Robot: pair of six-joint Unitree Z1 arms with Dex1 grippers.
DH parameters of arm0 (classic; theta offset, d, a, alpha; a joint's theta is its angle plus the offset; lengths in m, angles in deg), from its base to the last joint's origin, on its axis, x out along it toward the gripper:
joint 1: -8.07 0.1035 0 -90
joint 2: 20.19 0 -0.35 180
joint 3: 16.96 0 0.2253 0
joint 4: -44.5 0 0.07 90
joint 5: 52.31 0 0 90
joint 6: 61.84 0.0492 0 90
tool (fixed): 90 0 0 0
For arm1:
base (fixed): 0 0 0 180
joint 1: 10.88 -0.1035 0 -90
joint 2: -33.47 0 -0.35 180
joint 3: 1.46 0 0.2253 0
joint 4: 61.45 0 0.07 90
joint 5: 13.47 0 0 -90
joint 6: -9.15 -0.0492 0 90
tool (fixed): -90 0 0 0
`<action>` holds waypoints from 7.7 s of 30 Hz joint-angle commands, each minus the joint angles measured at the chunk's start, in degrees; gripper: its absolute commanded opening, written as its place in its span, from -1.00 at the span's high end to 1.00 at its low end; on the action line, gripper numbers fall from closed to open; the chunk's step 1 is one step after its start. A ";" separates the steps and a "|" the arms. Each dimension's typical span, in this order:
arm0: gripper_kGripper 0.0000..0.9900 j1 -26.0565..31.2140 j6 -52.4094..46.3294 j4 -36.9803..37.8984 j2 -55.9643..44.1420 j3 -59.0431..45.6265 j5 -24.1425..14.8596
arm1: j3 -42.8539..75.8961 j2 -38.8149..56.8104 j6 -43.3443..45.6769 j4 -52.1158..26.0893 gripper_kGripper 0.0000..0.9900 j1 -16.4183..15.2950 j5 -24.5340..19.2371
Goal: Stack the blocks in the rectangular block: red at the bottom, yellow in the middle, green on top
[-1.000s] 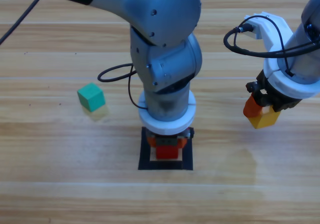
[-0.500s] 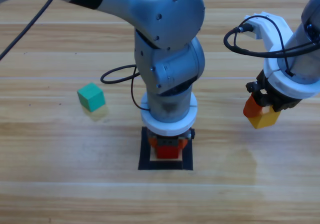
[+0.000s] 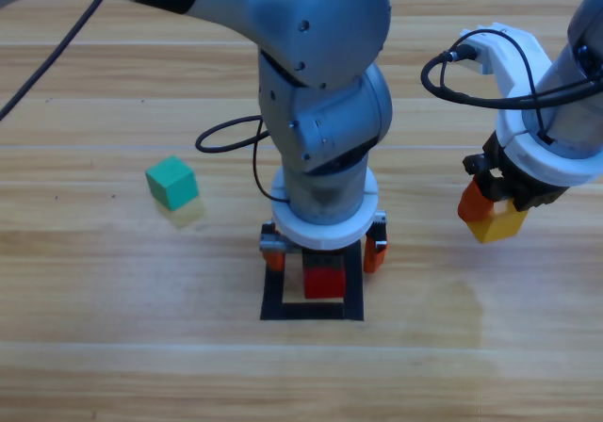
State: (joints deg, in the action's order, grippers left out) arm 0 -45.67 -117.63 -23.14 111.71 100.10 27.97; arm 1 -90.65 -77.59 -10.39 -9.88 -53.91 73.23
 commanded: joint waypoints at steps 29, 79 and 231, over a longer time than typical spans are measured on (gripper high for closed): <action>-0.99 14.28 22.22 8.16 -43.04 -18.38 -9.26 | -18.81 -5.13 -23.17 15.64 1.00 -14.72 -1.44; -1.00 20.96 25.47 14.40 -44.01 -28.84 -0.92 | -43.15 -27.72 -24.75 25.83 1.00 -16.13 -3.29; 1.00 26.85 11.14 -10.12 -6.92 6.23 4.09 | 26.19 29.41 -1.37 -19.17 -1.00 -10.41 -3.99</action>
State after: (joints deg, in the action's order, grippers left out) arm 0 -18.23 -113.10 -29.38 106.85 101.14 32.34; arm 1 -65.87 -49.26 -11.15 -28.32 -65.79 69.91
